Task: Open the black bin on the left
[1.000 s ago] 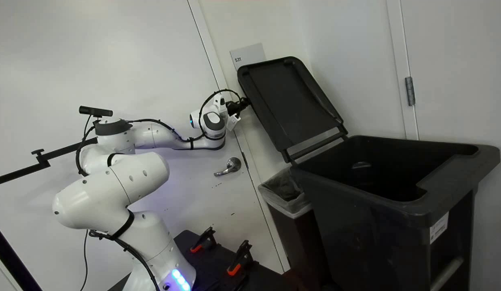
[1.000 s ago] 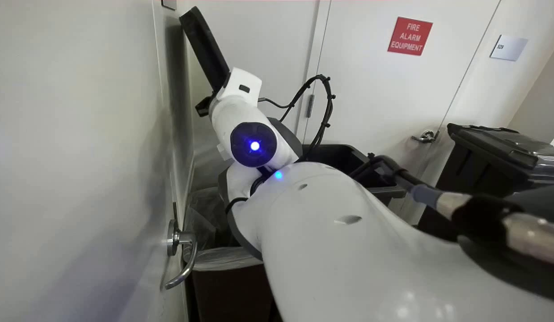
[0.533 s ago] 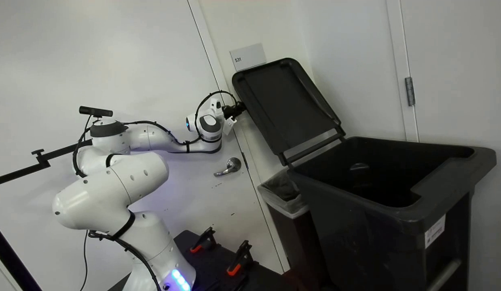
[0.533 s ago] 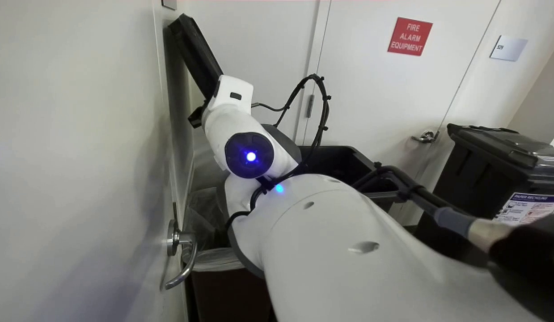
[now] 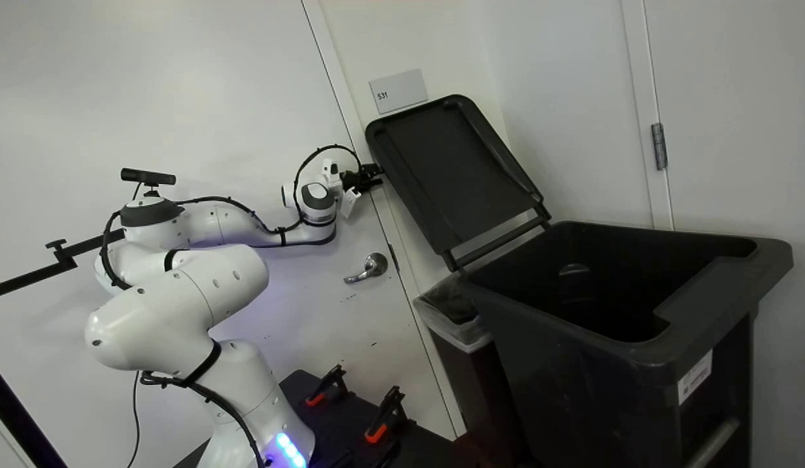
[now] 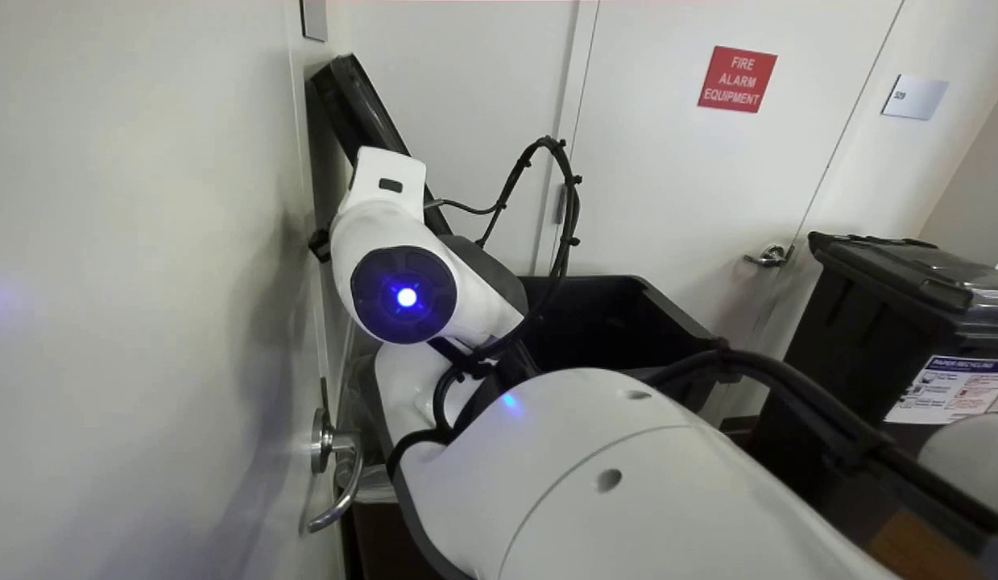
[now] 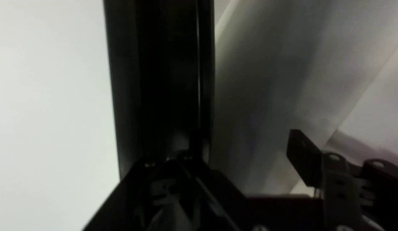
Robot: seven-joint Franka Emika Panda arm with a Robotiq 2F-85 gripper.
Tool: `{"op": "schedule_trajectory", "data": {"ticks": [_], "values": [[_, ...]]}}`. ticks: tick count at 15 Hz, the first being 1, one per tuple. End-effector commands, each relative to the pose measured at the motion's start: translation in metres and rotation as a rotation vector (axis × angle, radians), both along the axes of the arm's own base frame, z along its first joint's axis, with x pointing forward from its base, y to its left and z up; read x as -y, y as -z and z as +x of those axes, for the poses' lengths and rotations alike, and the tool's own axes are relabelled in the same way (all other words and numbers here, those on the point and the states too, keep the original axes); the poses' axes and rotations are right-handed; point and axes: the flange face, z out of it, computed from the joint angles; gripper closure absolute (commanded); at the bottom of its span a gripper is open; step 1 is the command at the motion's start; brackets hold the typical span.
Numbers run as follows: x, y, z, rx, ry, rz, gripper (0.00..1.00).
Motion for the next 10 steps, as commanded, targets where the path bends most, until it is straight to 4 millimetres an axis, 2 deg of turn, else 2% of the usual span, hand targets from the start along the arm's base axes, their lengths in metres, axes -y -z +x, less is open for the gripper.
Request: {"op": "schedule_trajectory", "data": {"ticks": [1, 6, 10], "values": [[-0.012, -0.022, -0.012, -0.043, 0.035, -0.071, 0.01], [-0.012, -0.028, -0.021, -0.153, 0.041, -0.115, 0.00], [0.005, -0.035, -0.039, -0.223, 0.000, -0.027, 0.00]]}}
